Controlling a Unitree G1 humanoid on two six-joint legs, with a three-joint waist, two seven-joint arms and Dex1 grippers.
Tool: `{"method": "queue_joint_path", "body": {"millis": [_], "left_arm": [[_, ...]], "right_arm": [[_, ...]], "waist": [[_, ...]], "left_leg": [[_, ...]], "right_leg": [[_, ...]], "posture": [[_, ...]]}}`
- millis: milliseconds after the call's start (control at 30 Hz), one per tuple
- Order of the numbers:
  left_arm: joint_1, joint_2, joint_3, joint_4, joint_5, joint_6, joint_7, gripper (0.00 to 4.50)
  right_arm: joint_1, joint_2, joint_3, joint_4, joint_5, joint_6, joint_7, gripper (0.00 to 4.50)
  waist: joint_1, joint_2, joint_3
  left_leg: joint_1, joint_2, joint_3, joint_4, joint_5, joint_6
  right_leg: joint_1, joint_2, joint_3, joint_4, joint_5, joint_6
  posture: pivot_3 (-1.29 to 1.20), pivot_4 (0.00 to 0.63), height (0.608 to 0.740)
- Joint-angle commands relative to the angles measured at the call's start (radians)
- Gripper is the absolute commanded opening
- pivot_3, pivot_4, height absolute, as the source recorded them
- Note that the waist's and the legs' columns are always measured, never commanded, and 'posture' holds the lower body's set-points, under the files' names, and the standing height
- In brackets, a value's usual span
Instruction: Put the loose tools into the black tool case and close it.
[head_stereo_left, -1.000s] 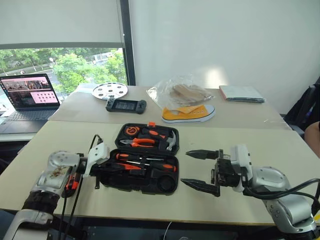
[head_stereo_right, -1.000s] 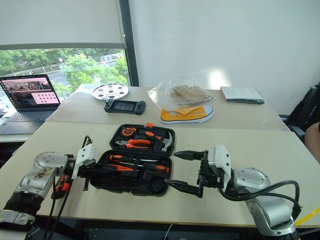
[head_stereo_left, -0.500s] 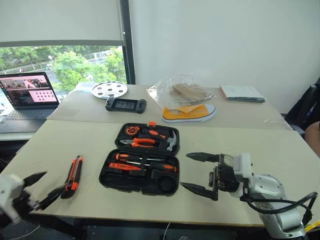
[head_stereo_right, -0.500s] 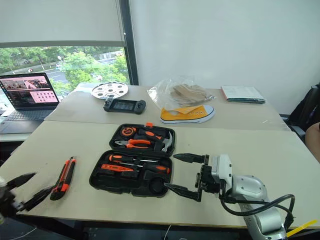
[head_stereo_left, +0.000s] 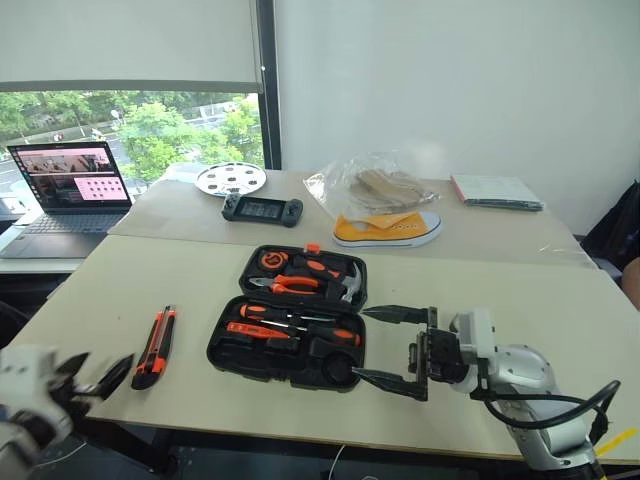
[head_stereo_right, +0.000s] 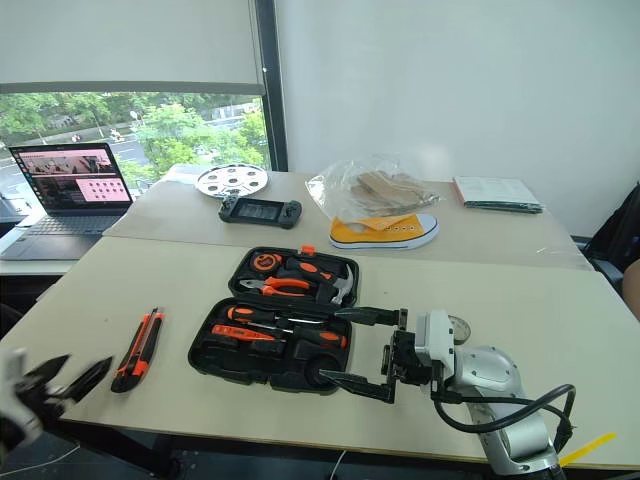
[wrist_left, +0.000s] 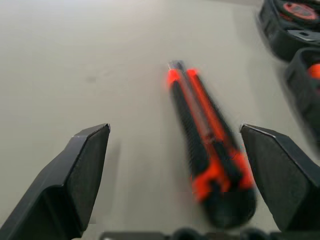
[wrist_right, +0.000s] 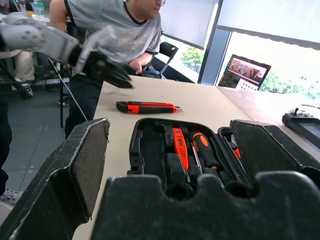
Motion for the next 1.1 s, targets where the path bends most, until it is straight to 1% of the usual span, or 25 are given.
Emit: {"method": "queue_joint_path", "body": {"millis": [33, 100, 133, 233, 267, 367, 400, 467, 500, 567, 600, 700, 767, 867, 967, 1033, 1100], "left_arm": [[-0.035, 0.010, -0.064, -0.013, 0.041, 0.113, 0.111, 4.47], [-0.055, 0.004, -0.093, 0.002, 0.067, 0.146, 0.152, 4.47], [-0.061, 0.002, -0.100, 0.006, 0.071, 0.162, 0.164, 4.23], [-0.067, 0.000, -0.112, 0.013, 0.074, 0.193, 0.172, 3.39], [-0.068, 0.000, -0.116, 0.012, 0.074, 0.200, 0.170, 2.93], [-0.071, -0.003, -0.120, 0.021, 0.082, 0.161, 0.149, 1.81], [-0.075, -0.004, -0.119, 0.027, 0.082, 0.141, 0.135, 1.72], [-0.095, 0.010, -0.098, 0.054, 0.061, 0.022, 0.023, 1.72], [-0.105, 0.040, -0.094, 0.086, 0.071, -0.087, -0.073, 1.72], [-0.134, 0.132, -0.114, 0.162, 0.104, -0.253, -0.270, 1.72], [-0.163, 0.171, -0.130, 0.189, 0.094, -0.336, -0.400, 1.72], [-0.258, 0.288, -0.234, 0.238, 0.069, -0.478, -0.738, 1.72], [-0.336, 0.346, -0.330, 0.268, 0.095, -0.522, -0.880, 1.72], [-0.485, 0.370, -0.493, 0.311, 0.163, -0.565, -1.010, 1.72], [-0.593, 0.348, -0.648, 0.385, 0.290, -0.665, -1.077, 1.72], [-0.643, 0.317, -0.719, 0.448, 0.357, -0.736, -1.089, 1.72], [-0.678, 0.287, -0.758, 0.505, 0.389, -0.782, -1.097, 1.72]], "right_arm": [[-0.002, 0.000, -0.005, -0.024, 0.008, -0.013, -0.006, 4.50], [0.000, 0.001, -0.003, -0.027, 0.006, -0.013, -0.010, 4.50], [0.000, 0.002, -0.003, -0.028, 0.005, -0.013, -0.011, 4.50], [0.001, 0.001, -0.006, -0.027, 0.002, -0.014, -0.018, 4.50], [0.001, 0.001, -0.007, -0.024, 0.001, -0.014, -0.020, 4.50], [-0.001, -0.001, -0.013, -0.017, -0.003, -0.017, -0.026, 4.50], [-0.002, -0.001, -0.013, -0.015, -0.004, -0.018, -0.027, 4.50], [0.001, -0.005, -0.017, -0.013, -0.007, -0.019, -0.031, 4.50], [0.006, -0.007, -0.020, -0.015, -0.008, -0.018, -0.033, 4.50], [0.014, -0.015, -0.025, -0.020, -0.008, -0.015, -0.033, 4.50], [0.019, -0.021, -0.030, -0.023, -0.006, -0.012, -0.031, 4.50], [0.030, -0.045, -0.047, -0.018, -0.001, -0.016, -0.017, 4.50], [0.034, -0.059, -0.057, -0.012, 0.002, -0.019, -0.011, 4.50], [0.039, -0.071, -0.065, -0.011, 0.000, -0.022, -0.009, 4.50], [0.051, -0.076, -0.075, -0.022, -0.004, -0.022, -0.017, 4.50], [0.063, -0.078, -0.082, -0.037, -0.007, -0.018, -0.029, 4.50], [0.080, -0.081, -0.091, -0.056, -0.007, -0.014, -0.043, 4.50]], "waist": [[-0.012, 0.000, 0.000], [-0.021, 0.000, 0.000], [-0.021, 0.000, 0.000], [-0.020, 0.002, 0.000], [-0.020, 0.002, 0.000], [-0.016, 0.003, 0.000], [-0.015, 0.003, 0.000], [-0.013, 0.003, 0.000], [-0.012, 0.003, 0.001], [-0.008, 0.000, 0.001], [-0.005, -0.001, 0.002], [0.006, 0.000, 0.002], [0.006, 0.002, 0.003], [0.002, 0.004, 0.003], [-0.004, 0.003, 0.003], [-0.008, 0.003, 0.003], [-0.008, 0.003, 0.003]], "left_leg": [[0.001, 0.000, 0.000, 0.000, 0.001, -0.001], [0.001, 0.000, 0.001, -0.001, 0.001, -0.006], [0.002, 0.000, 0.000, -0.001, 0.001, -0.006], [0.002, 0.000, 0.000, -0.002, 0.001, -0.007], [0.002, 0.000, 0.000, -0.002, 0.001, -0.008], [0.002, 0.000, 0.000, -0.002, 0.001, -0.007], [0.002, 0.000, 0.000, -0.002, 0.001, -0.007], [0.002, 0.000, 0.000, -0.002, 0.001, -0.007], [0.002, 0.000, 0.000, -0.002, 0.001, -0.007], [0.000, 0.000, 0.000, -0.002, 0.001, -0.007], [-0.001, 0.001, 0.000, -0.001, 0.001, -0.008], [-0.005, 0.000, -0.001, -0.001, 0.002, -0.009], [-0.006, -0.002, 0.000, -0.001, 0.002, -0.008], [-0.007, -0.005, 0.002, -0.001, 0.001, -0.006], [-0.009, -0.006, 0.001, 0.001, 0.001, -0.006], [-0.009, -0.007, 0.002, 0.001, 0.001, -0.006], [-0.010, -0.007, 0.002, 0.001, 0.001, -0.006]], "right_leg": [[0.000, 0.000, 0.001, 0.000, 0.000, 0.000], [0.000, 0.001, 0.002, 0.000, 0.000, 0.000], [0.000, 0.001, 0.002, 0.000, 0.000, 0.000], [0.000, 0.001, 0.001, 0.000, 0.000, 0.000], [0.000, 0.001, 0.001, 0.000, 0.000, 0.000], [0.000, 0.001, 0.001, 0.000, 0.000, 0.000], [0.000, 0.000, 0.001, 0.000, 0.000, 0.000], [0.000, 0.000, 0.001, 0.000, -0.001, 0.000], [0.000, 0.000, 0.001, 0.000, -0.001, 0.000], [-0.002, 0.001, -0.001, 0.000, -0.001, 0.000], [-0.004, 0.001, -0.001, 0.000, -0.001, -0.001], [-0.007, 0.001, -0.003, 0.001, -0.001, -0.002], [-0.008, 0.002, -0.003, 0.001, -0.001, -0.001], [-0.009, 0.002, -0.001, 0.001, -0.002, 0.001], [-0.009, 0.005, -0.001, 0.001, -0.002, 0.002], [-0.010, 0.007, -0.001, 0.001, -0.002, 0.002], [-0.012, 0.007, 0.000, 0.000, -0.003, 0.003]], "posture": [[0.00, 0.150, 0.740], [0.00, 0.150, 0.740], [0.00, 0.150, 0.740], [0.00, 0.150, 0.740], [0.00, 0.150, 0.740], [0.00, 0.150, 0.740], [0.00, 0.150, 0.740], [0.00, 0.150, 0.740], [0.00, 0.150, 0.740], [0.00, 0.150, 0.740], [0.00, 0.150, 0.740], [0.00, 0.150, 0.740], [0.00, 0.150, 0.740], [0.00, 0.150, 0.740], [0.00, 0.150, 0.740], [0.00, 0.150, 0.740], [0.00, 0.150, 0.740]]}}
